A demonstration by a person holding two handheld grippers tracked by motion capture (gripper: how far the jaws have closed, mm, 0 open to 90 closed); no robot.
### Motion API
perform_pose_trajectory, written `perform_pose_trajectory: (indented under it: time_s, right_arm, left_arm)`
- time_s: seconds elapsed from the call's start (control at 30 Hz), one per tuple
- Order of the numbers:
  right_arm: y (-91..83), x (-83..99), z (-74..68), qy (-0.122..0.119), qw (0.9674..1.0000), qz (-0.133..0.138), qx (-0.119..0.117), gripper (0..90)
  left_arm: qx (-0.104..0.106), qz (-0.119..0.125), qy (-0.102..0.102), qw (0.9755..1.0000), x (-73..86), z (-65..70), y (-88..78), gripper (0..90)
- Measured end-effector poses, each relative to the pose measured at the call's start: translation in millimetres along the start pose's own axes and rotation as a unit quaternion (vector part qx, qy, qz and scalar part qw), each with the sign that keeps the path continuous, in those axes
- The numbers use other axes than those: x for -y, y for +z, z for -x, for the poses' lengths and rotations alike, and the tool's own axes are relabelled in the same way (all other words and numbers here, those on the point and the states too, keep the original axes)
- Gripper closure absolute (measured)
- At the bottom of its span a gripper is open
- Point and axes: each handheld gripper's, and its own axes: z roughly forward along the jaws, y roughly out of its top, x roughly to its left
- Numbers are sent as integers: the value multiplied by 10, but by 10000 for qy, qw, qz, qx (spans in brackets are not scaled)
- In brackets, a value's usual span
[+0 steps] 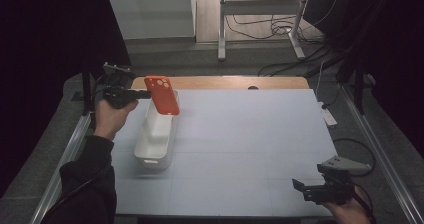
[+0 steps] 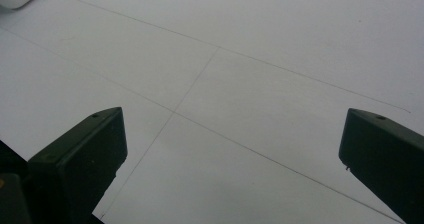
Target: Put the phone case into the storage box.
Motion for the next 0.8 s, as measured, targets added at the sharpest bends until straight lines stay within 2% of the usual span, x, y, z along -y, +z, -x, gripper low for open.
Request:
perform_pose_trajectory:
  time_s: [0.8]
  right_arm:
    - [-18,9,6,13,10000,28,6,0]
  left_arm:
    - [-488,33,-148,9987,-161,-203,106,892]
